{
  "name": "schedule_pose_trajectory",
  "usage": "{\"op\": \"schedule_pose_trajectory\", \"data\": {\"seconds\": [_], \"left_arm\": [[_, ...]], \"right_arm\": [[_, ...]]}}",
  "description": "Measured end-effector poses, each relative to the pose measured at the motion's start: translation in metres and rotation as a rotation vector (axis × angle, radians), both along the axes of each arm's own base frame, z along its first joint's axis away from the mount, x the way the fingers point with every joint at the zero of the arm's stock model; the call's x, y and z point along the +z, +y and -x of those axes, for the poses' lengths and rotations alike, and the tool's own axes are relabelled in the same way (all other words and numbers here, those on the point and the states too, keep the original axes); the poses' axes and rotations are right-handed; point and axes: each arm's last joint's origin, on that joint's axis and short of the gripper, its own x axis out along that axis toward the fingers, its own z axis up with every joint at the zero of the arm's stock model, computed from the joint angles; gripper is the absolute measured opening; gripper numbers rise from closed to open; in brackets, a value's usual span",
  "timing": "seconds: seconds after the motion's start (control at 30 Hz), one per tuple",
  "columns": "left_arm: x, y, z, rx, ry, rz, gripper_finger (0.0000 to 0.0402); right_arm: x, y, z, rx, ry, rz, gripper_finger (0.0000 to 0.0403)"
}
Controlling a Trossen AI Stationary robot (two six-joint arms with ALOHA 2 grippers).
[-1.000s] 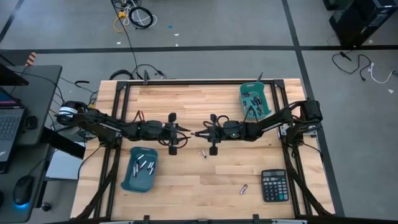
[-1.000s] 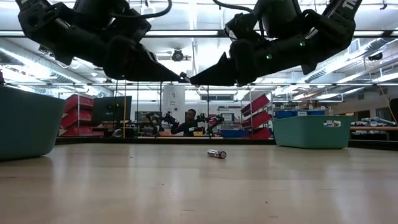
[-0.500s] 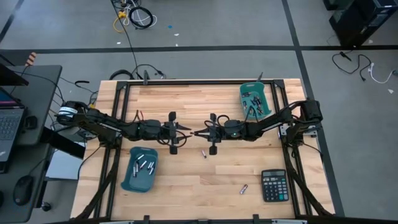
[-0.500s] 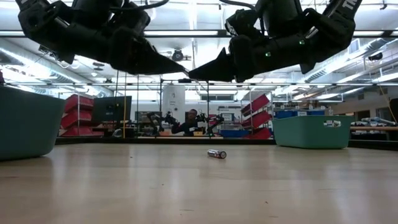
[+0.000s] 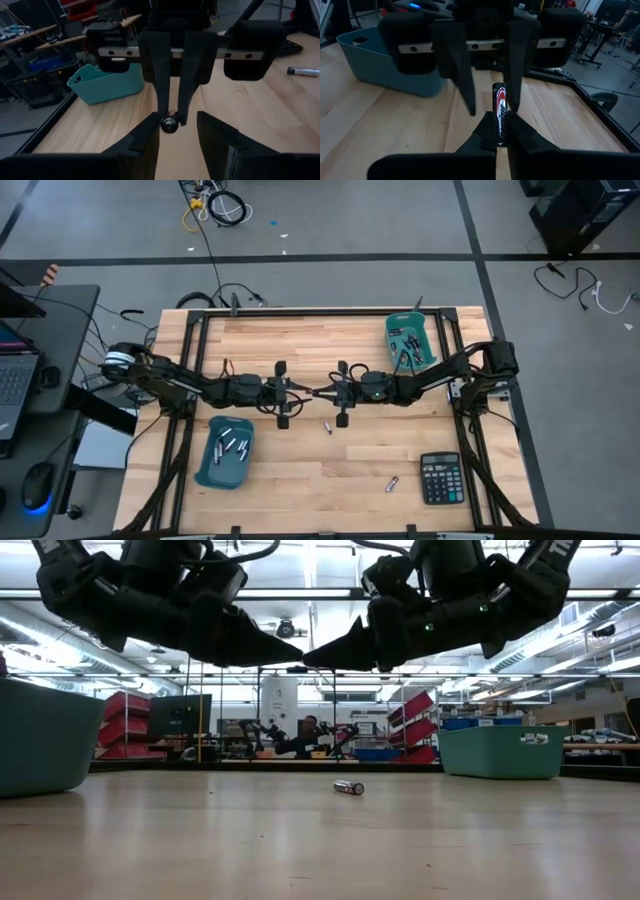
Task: Sort batteries
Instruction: Put the silver battery into the blue bin
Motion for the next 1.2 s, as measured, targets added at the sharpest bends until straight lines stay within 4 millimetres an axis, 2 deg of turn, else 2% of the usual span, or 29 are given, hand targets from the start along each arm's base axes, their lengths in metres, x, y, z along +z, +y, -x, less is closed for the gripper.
{"op": "schedule_pose_trajectory", "data": {"seconds": [0.4,0.5,0.63,0.73,0.87,1.0,1.13,1.2], "left_arm": [[-0.002,0.000,-0.004,-0.017,-0.040,0.019,0.0123],[-0.002,0.001,-0.004,-0.015,-0.044,0.021,0.0096],[-0.002,0.002,-0.004,-0.001,-0.049,0.035,0.0036],[0.001,0.002,-0.003,0.016,-0.062,0.040,0.0016],[0.018,-0.001,0.003,0.026,-0.121,0.053,0.0016],[0.045,-0.015,0.020,-0.041,-0.155,0.097,0.0016],[0.078,-0.029,0.045,-0.067,-0.104,0.176,0.0016],[0.091,-0.034,0.058,-0.054,-0.002,0.246,0.0016]], "right_arm": [[0.000,0.000,0.000,-0.001,0.001,-0.002,0.0009],[0.000,0.000,0.000,0.000,0.002,0.003,0.0009],[-0.001,0.000,0.000,0.000,0.007,0.010,0.0010],[0.001,0.000,0.001,-0.004,0.003,0.017,0.0032],[0.016,-0.002,0.004,-0.061,-0.035,0.005,0.0079],[0.031,-0.005,0.014,-0.160,-0.016,0.026,0.0114],[0.056,-0.016,0.025,-0.287,-0.058,0.071,0.0127],[0.067,-0.021,0.031,-0.304,-0.087,0.069,0.0128]]}}
